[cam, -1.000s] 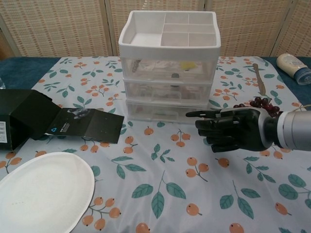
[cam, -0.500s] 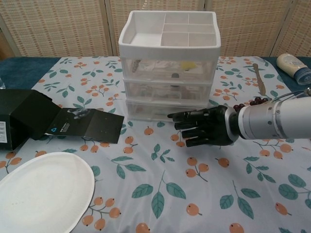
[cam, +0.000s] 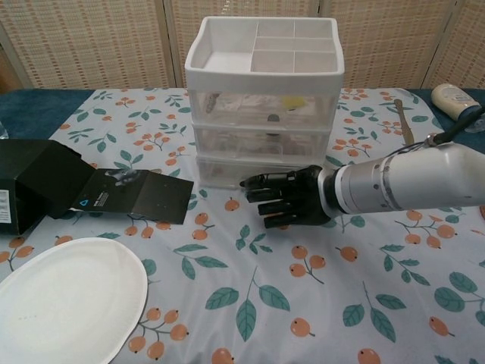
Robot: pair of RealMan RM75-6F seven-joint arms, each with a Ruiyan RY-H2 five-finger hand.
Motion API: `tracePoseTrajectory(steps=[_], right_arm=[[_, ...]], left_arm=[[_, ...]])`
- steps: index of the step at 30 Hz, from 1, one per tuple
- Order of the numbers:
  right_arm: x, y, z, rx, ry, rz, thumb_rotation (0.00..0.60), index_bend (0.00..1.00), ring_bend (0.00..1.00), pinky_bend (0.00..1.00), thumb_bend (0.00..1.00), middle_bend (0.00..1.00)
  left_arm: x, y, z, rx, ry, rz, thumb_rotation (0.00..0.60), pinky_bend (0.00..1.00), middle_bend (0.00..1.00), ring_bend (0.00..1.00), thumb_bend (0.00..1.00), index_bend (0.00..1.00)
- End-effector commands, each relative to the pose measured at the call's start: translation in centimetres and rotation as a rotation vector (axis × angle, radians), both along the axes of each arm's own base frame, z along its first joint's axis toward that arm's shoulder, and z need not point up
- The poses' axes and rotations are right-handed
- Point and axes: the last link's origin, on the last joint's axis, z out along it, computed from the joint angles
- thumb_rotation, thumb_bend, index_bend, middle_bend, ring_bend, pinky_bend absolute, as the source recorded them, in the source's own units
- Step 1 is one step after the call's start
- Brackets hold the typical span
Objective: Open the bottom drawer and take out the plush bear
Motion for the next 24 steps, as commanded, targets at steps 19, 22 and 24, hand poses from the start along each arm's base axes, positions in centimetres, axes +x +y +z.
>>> tracePoseTrajectory(steps=[19, 22, 24], right_arm=[[0.45, -0.58, -0.92, -0.008, 0.002, -0.002, 0.600, 0.00, 1.00, 1.00, 0.62, 0.89], [0.25, -0.63, -0.72, -0.017, 0.003, -0.006, 0.600, 0.00, 1.00, 1.00, 0.62, 0.89], [0.18, -0.61, -0.62, -0.021, 0.004, -0.004, 0.600, 0.00, 1.00, 1.00, 0.62, 0.89]], left_arm=[[-0.09, 0.02, 0.22, -0.002, 0.000, 0.010, 0.600, 0.11, 0.07, 0.12, 0.26, 0.10], [-0.09, 0.03, 0.17, -0.004, -0.001, 0.011, 0.600, 0.11, 0.07, 0.12, 0.26, 0.10], [-0.08, 0.03, 0.15, -0.005, 0.000, 0.011, 0.600, 0.11, 0.07, 0.12, 0.26, 0.10]])
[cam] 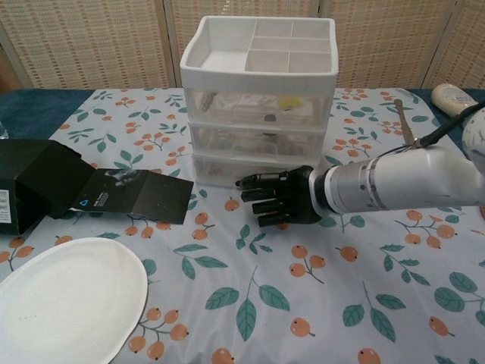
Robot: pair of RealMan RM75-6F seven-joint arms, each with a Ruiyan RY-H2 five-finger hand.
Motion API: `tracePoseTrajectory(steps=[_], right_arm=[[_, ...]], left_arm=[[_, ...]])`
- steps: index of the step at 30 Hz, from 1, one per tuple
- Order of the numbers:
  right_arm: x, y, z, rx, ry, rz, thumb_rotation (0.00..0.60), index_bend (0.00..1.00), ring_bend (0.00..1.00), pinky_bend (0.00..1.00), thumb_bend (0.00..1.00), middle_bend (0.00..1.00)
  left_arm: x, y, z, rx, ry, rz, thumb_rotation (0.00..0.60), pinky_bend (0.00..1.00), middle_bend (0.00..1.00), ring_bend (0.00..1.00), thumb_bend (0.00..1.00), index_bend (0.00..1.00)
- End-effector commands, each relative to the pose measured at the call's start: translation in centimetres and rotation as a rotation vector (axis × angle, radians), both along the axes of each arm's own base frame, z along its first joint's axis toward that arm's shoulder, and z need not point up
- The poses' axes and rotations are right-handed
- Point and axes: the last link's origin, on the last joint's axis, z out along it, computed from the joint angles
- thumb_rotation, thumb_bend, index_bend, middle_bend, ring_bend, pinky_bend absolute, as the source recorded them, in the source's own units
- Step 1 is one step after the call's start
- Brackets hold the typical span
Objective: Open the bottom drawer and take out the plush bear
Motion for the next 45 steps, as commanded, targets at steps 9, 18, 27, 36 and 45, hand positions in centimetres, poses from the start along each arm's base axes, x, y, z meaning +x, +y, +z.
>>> tracePoseTrajectory(steps=[9, 18, 27, 36, 45], right_arm=[[0.3, -0.2, -0.4, 0.000, 0.013, 0.021, 0.600, 0.00, 1.00, 1.00, 0.62, 0.89], [0.7, -0.3, -0.7, 0.016, 0.029, 0.054, 0.600, 0.00, 1.00, 1.00, 0.62, 0.89], [0.3, 0.5, -0.3, 0.035, 0.036, 0.073, 0.600, 0.00, 1.00, 1.00, 0.62, 0.89], [-0.2, 0.9, 0.0, 0.032, 0.035, 0.066, 0.600, 0.00, 1.00, 1.00, 0.62, 0.89], [-0.8, 3.0, 2.1, 0.037, 0.030, 0.108, 0.600, 0.00, 1.00, 1.00, 0.62, 0.88]], left_arm=[[0.1, 0.0, 0.0, -0.003, 0.000, 0.003, 0.600, 0.11, 0.07, 0.12, 0.26, 0.10], [0.2, 0.0, 0.1, -0.002, 0.002, 0.003, 0.600, 0.11, 0.07, 0.12, 0.26, 0.10], [0.4, 0.0, 0.1, -0.003, 0.000, 0.000, 0.600, 0.11, 0.07, 0.12, 0.26, 0.10], [0.5, 0.0, 0.0, -0.009, 0.001, 0.000, 0.600, 0.11, 0.07, 0.12, 0.26, 0.10], [0.6, 0.1, 0.0, -0.008, -0.001, 0.001, 0.600, 0.11, 0.07, 0.12, 0.26, 0.10]])
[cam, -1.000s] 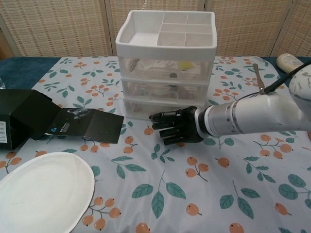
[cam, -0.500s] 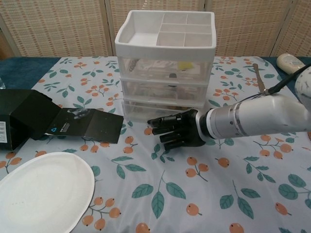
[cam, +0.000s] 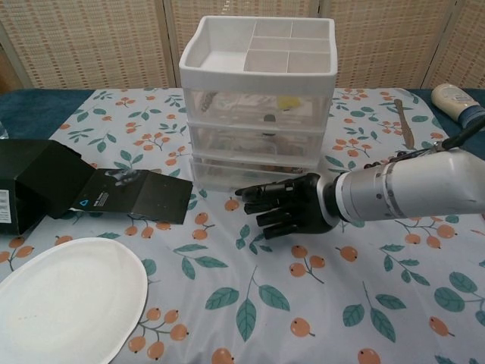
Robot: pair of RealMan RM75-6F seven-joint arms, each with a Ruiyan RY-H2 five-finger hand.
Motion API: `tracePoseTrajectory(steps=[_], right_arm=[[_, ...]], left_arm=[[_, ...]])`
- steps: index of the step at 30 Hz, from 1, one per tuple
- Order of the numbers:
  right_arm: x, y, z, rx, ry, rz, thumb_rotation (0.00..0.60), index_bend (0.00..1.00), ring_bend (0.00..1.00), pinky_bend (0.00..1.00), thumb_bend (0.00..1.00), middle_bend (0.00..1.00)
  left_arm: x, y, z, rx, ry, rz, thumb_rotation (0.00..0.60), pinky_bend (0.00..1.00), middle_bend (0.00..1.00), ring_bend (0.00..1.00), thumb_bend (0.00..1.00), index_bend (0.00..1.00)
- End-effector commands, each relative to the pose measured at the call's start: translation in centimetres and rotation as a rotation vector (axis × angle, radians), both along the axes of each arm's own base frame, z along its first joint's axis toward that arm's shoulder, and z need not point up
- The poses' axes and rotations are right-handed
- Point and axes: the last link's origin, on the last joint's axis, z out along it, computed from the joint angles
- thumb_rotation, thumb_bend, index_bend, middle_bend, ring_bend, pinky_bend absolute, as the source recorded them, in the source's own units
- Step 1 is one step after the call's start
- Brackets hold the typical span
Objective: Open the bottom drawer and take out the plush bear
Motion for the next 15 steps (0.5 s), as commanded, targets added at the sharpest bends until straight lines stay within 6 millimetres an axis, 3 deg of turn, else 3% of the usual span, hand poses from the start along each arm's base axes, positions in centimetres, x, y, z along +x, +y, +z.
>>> tracePoseTrajectory(steps=[1, 8, 15], right_arm=[[-0.5, 1.3, 1.6, -0.009, 0.015, 0.051, 0.600, 0.00, 1.00, 1.00, 0.62, 0.88], [-0.8, 2.6, 5.2, -0.127, 0.124, 0.250, 0.600, 0.00, 1.00, 1.00, 0.62, 0.87], [-1.9, 1.9, 6.9, -0.221, 0.264, 0.352, 0.600, 0.00, 1.00, 1.00, 0.62, 0.87]], left_arm=[[0.0, 0.0, 0.0, -0.002, -0.001, 0.000, 0.600, 0.11, 0.07, 0.12, 0.26, 0.10], [0.4, 0.2, 0.0, -0.002, -0.002, -0.018, 0.600, 0.11, 0.07, 0.12, 0.26, 0.10], [0.7, 0.2, -0.2, -0.009, -0.005, -0.027, 0.600, 0.11, 0.07, 0.12, 0.26, 0.10]])
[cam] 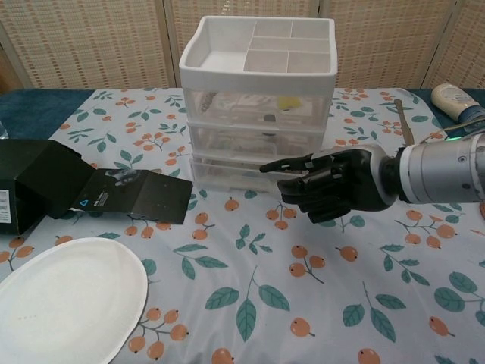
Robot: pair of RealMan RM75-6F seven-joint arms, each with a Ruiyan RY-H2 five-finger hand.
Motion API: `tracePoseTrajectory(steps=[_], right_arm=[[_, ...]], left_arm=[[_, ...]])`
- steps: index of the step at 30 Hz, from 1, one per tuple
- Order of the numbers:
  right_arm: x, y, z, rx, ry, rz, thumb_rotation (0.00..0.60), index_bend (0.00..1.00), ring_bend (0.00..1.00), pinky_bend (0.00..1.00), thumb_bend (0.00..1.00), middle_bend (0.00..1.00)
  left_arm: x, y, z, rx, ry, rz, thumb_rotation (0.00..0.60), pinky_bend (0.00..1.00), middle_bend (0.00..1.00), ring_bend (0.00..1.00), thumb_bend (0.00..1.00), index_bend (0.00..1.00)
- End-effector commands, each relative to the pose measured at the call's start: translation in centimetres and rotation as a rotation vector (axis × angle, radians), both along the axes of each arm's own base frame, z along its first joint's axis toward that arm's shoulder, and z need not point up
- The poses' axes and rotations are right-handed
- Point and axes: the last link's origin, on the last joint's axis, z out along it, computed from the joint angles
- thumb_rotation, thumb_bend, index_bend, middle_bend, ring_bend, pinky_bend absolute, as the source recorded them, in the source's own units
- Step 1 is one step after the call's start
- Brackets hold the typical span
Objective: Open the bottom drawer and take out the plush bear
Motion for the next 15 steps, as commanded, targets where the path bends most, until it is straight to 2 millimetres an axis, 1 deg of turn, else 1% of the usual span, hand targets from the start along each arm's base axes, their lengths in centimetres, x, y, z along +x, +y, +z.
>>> tracePoseTrajectory(steps=[1, 4, 15], right_arm=[[-0.7, -0.3, 0.5, -0.051, 0.078, 0.048, 0.600, 0.00, 1.00, 1.00, 0.62, 0.87], [-1.1, -0.5, 0.4, -0.050, 0.119, 0.040, 0.600, 0.00, 1.00, 1.00, 0.62, 0.87], [-1.3, -1.4, 0.0, -0.082, 0.181, 0.037, 0.600, 0.00, 1.00, 1.00, 0.63, 0.87]], left_arm=[[0.0, 0.0, -0.1, -0.003, 0.000, 0.000, 0.600, 0.11, 0.07, 0.12, 0.26, 0.10], [0.1, 0.1, -0.2, -0.005, 0.000, -0.002, 0.600, 0.11, 0.07, 0.12, 0.26, 0.10], [0.2, 0.1, -0.2, -0.004, 0.003, 0.001, 0.600, 0.11, 0.07, 0.12, 0.26, 0.10]])
